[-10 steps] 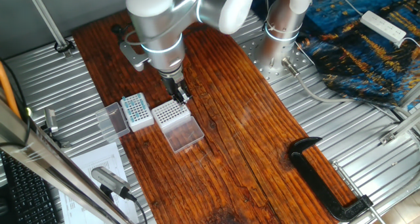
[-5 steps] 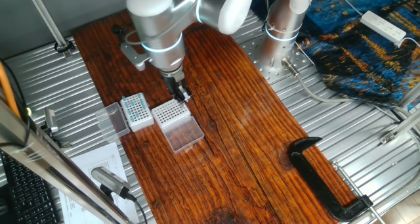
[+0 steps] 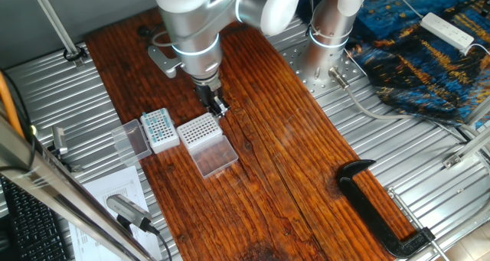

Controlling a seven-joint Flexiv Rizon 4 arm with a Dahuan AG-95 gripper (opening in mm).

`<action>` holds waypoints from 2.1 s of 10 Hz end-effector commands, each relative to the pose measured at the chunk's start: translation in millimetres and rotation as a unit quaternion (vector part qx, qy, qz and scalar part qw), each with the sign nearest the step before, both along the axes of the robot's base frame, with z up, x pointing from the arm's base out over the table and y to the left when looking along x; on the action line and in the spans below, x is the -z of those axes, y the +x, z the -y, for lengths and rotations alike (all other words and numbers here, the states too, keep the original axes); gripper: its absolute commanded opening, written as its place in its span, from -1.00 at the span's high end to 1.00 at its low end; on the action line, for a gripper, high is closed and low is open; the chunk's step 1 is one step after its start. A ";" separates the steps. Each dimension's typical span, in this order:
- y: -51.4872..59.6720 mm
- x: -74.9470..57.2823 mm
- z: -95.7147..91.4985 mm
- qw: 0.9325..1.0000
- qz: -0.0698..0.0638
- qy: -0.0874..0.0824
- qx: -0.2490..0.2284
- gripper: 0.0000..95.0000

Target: Transfer all medium pipette tips from one holder to another

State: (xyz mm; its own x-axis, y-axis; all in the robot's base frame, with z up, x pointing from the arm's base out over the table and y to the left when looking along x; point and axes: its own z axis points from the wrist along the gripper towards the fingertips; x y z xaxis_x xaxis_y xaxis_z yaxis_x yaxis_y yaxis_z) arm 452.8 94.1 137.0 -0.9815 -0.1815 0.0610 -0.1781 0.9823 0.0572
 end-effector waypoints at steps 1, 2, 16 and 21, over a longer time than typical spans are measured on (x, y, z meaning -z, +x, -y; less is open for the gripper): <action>-0.2 2.3 0.7 1.000 0.001 0.000 0.000 1.00; 0.6 5.7 1.3 1.000 0.002 0.000 0.000 1.00; 2.4 14.4 2.9 1.000 -0.002 0.000 -0.006 0.20; 9.5 16.1 10.0 0.999 0.008 -0.002 -0.043 0.20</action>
